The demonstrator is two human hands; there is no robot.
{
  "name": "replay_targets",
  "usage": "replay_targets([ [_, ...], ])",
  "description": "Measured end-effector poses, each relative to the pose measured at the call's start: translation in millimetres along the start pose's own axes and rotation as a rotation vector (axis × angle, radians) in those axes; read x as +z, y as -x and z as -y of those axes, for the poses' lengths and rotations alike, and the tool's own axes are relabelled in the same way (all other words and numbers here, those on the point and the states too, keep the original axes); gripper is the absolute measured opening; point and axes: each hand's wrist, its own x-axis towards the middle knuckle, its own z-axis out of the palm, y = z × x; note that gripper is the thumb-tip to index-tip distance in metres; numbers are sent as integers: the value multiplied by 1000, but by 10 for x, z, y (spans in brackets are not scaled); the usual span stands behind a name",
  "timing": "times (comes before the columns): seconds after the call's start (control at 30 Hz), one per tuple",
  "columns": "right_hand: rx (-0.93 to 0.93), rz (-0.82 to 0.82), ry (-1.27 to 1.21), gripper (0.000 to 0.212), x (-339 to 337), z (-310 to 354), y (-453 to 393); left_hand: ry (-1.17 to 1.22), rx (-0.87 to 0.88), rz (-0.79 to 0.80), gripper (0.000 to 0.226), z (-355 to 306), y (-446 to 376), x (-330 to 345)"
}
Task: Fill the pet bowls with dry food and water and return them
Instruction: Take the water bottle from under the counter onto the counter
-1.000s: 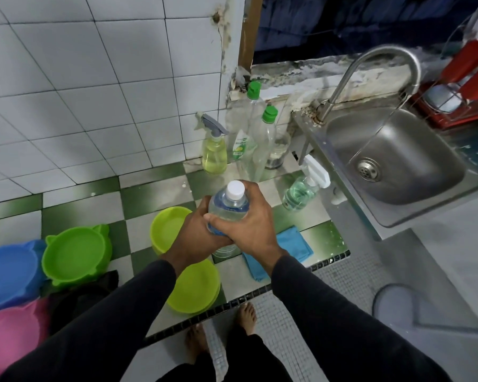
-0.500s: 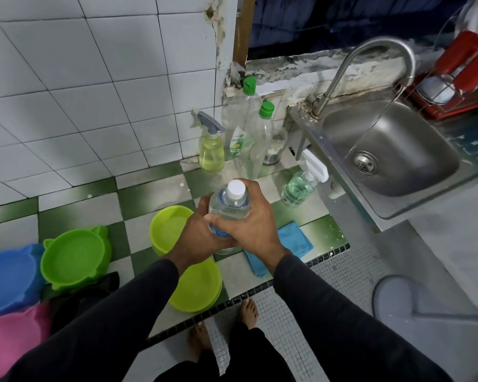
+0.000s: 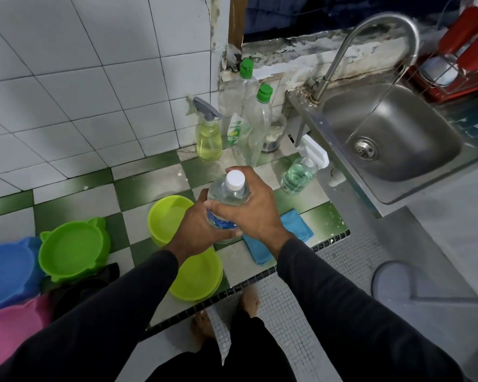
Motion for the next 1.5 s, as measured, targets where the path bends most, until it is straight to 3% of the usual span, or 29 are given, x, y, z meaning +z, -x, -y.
replay_targets([
  [0.73, 92, 49, 17, 62, -12, 87, 47, -39, 8, 7, 92, 16, 53, -2],
  [1.07, 122, 82, 48, 83, -100, 215, 232, -96, 28, -39, 99, -126, 297, -135],
  [1.27, 122, 129, 201, 95, -227, 241, 414, -197, 13, -88, 100, -259, 620, -264],
  [1.5, 46, 271, 417, 78, -521, 212, 700, -549, -28, -178, 97, -574, 1224, -375],
])
